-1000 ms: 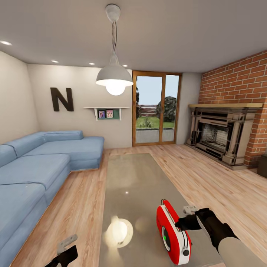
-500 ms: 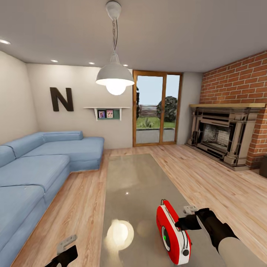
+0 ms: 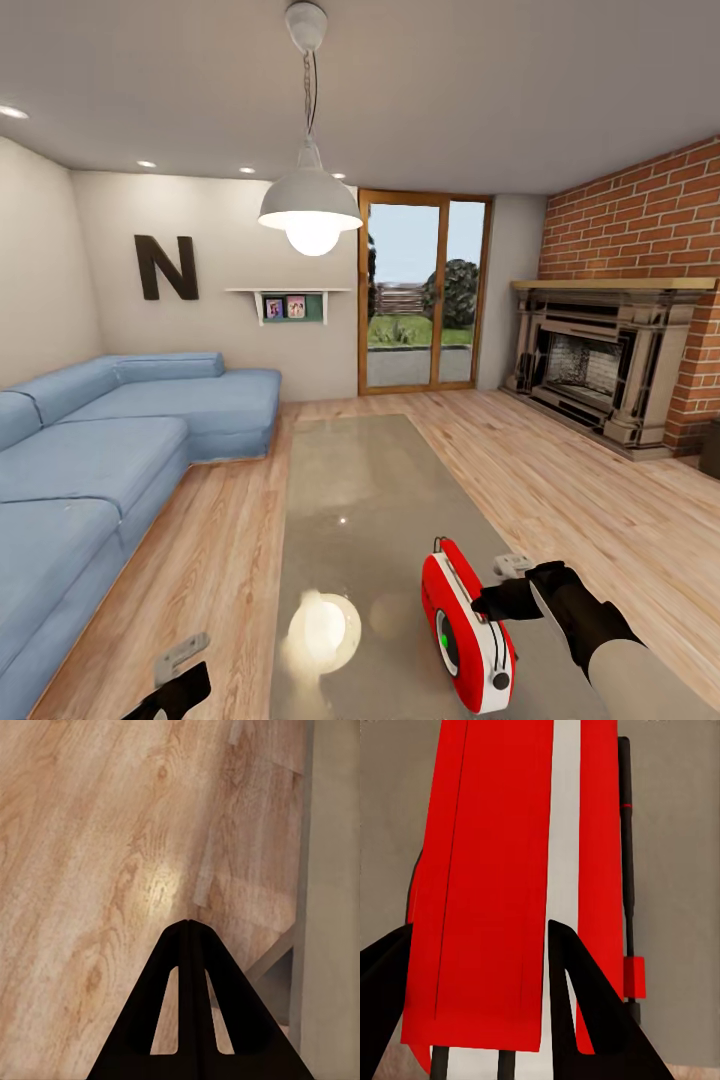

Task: Turn on the radio receiver that's on the table in the living room.

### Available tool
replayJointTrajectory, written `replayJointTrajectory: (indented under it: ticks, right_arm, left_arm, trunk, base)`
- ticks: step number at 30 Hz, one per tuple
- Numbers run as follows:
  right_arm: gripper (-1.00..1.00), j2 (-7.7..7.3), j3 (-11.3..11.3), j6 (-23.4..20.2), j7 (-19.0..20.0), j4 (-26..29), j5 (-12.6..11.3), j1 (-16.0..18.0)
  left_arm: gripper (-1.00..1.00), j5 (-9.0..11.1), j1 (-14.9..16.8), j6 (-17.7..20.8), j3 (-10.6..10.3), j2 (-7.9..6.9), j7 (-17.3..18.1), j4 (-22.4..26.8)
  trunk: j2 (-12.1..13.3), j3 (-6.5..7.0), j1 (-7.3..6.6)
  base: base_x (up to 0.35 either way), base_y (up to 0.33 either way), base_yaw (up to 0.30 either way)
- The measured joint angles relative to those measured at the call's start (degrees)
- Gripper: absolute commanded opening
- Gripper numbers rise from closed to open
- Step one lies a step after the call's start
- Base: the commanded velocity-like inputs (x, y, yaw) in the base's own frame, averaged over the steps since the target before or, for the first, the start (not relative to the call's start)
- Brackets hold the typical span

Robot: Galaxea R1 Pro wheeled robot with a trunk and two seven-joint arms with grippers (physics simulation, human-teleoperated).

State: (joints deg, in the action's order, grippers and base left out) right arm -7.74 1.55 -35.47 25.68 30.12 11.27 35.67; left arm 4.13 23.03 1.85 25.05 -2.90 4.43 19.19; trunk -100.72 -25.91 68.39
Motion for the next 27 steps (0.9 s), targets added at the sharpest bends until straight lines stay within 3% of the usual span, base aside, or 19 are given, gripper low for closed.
replayJointTrajectory:
  ticks: [3, 4, 20, 27]
  right_arm:
    - [-1.00, 0.00, 0.0, 0.1, 0.0, 0.0, 0.0, 0.0]
    - [1.00, 0.00, 0.0, 0.1, 0.0, 0.0, 0.0, 0.0]
    - [1.00, 0.00, 0.0, 0.1, 0.0, 0.0, -0.3, 0.0]
    - [1.00, 0.00, 0.0, 0.1, -0.1, 0.0, -0.3, 0.0]
  left_arm:
    - [-1.00, 0.0, 0.0, 0.0, 0.0, 0.06, 0.0, 0.0]
    - [-1.00, 0.0, 0.0, 0.0, 0.0, 0.07, 0.0, 0.0]
    - [-1.00, -0.2, 0.0, -0.1, 0.0, -0.29, -0.1, 0.0]
    - [-1.00, -0.3, 0.0, -0.3, 0.0, -1.26, -0.3, -0.1]
  trunk:
    - [0.0, 0.00, 0.00]
    - [0.0, 0.00, 0.00]
    - [0.0, 0.00, 0.00]
    - [2.8, 1.26, -1.53]
  base:
    - [0.000, 0.000, 0.000]
    - [0.000, 0.000, 0.000]
    - [0.000, 0.000, 0.000]
    - [0.000, 0.000, 0.000]
